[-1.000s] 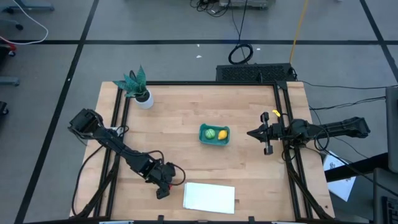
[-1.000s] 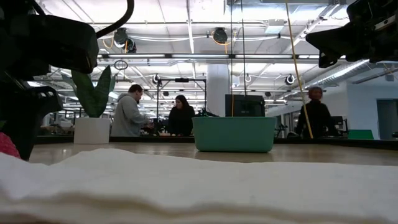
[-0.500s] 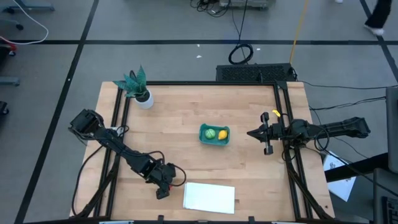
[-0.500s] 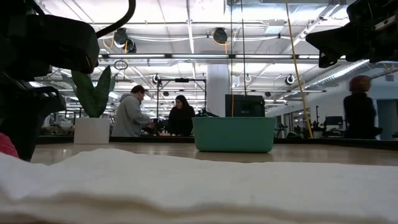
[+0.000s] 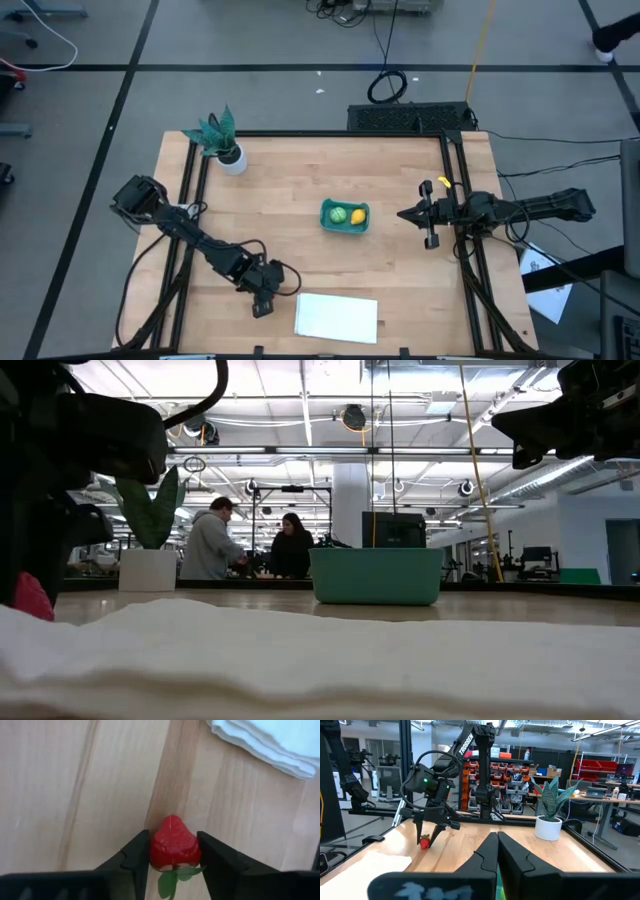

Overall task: Pick and placing Produce into tupperware
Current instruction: Put the strawberry into the bin

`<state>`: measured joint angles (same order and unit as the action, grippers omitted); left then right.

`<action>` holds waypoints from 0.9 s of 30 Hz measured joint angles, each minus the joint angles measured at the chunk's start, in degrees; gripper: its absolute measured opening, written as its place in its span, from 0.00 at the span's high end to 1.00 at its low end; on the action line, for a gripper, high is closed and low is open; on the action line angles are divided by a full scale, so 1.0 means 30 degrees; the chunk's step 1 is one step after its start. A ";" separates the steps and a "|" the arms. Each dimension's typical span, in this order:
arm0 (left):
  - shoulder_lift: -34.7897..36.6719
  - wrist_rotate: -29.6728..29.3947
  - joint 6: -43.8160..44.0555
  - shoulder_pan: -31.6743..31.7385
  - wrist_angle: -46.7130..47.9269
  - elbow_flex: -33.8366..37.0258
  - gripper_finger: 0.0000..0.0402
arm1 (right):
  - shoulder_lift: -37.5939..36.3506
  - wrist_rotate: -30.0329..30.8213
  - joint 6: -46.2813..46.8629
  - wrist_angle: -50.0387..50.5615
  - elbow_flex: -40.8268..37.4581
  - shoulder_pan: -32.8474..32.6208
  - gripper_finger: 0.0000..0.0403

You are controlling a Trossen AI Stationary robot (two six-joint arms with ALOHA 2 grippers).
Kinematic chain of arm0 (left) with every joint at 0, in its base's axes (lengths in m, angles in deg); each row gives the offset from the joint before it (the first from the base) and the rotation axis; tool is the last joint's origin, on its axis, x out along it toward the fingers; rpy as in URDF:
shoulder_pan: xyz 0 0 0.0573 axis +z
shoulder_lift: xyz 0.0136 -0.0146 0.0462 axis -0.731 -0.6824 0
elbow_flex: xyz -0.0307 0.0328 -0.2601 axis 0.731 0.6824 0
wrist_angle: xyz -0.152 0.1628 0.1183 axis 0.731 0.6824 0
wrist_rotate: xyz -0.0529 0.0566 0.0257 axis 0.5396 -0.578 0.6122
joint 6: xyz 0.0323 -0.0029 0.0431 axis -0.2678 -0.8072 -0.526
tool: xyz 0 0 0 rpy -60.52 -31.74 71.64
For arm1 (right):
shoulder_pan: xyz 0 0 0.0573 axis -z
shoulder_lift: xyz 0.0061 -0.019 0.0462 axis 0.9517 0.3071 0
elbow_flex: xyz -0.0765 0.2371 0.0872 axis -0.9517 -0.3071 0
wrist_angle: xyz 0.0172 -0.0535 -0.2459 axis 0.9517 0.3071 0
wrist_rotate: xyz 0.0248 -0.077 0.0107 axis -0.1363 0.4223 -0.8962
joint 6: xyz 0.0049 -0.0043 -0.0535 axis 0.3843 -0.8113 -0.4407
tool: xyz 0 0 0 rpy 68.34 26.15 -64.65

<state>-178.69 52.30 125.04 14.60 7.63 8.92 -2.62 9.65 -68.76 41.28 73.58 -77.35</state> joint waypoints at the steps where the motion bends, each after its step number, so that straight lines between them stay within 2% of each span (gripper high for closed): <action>1: 0.0002 0.0136 -0.0098 0.0057 0.0022 -0.0049 0.66 | 0.0000 0.0000 0.0002 0.0000 0.0005 0.0000 1.00; 5: 0.0039 0.0651 -0.0910 0.0214 0.0705 -0.0635 0.67 | -0.0005 0.0000 0.0007 0.0001 0.0007 0.0000 1.00; 10: -0.0089 0.1036 -0.1955 0.0318 0.2676 -0.1898 0.64 | -0.0005 0.0000 0.0007 -0.0003 0.0007 0.0000 1.00; 27: 0.0024 0.0688 -0.4719 0.1168 0.8647 -0.5914 0.66 | 0.0002 0.0000 0.0007 -0.0005 0.0000 0.0000 1.00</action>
<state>-178.61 54.36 110.89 18.11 33.57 -8.82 -2.61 9.65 -68.74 41.27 73.58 -77.35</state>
